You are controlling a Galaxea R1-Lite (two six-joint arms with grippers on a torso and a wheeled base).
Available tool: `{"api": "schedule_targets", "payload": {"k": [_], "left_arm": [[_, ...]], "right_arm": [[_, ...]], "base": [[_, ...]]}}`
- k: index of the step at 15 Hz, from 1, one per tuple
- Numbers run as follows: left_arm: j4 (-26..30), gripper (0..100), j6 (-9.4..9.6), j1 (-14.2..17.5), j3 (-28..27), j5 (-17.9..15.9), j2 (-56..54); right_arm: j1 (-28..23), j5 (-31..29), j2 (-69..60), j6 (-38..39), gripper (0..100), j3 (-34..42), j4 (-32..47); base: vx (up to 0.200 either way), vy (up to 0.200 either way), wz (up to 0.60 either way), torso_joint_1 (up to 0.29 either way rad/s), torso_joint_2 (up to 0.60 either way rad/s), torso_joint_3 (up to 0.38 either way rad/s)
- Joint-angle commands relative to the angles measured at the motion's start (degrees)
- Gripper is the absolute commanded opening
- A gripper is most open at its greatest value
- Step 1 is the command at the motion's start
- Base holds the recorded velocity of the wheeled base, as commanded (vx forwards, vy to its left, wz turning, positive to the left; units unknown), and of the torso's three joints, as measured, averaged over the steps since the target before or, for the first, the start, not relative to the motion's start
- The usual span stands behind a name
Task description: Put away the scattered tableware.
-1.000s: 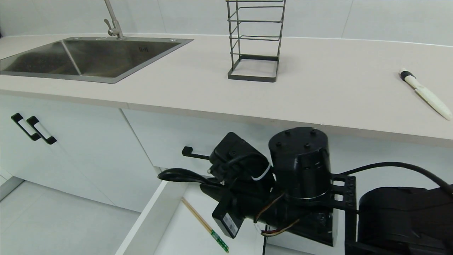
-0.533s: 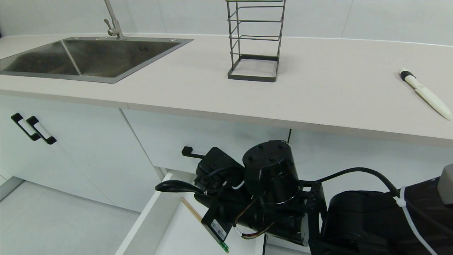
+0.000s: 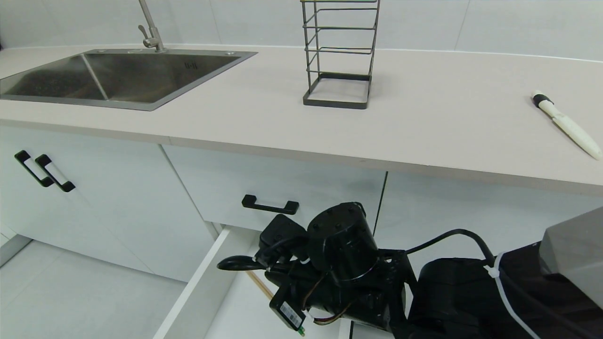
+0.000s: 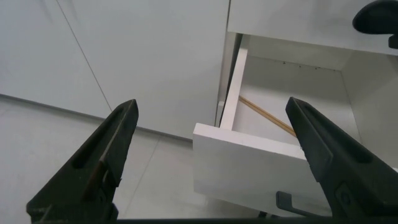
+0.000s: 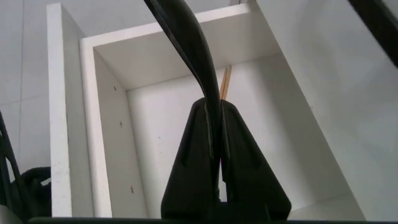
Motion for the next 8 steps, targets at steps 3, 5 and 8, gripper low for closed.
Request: {"api": "schedule_targets", "payload": {"k": [3,5,8], "left_arm": [[0.0,100,-0.02,0.0,0.0,0.0,0.0],[0.0,100,-0.02,0.0,0.0,0.0,0.0],[0.0,100,-0.02,0.1,0.0,0.0,0.0]], "right_arm": [[0.0,-0.3,2.2,-0.1,0,-0.3,0.0],[0.0,-1.1,2.8,0.0,0,-0.3,0.0],[0.1,-2.4,6.4,0.0,0,-3.8,-0.7]], "base": [[0.000,0.000,0.00,0.000,0.00,0.000],[0.000,0.000,0.00,0.000,0.00,0.000],[0.000,0.000,0.00,0.000,0.00,0.000]]}}
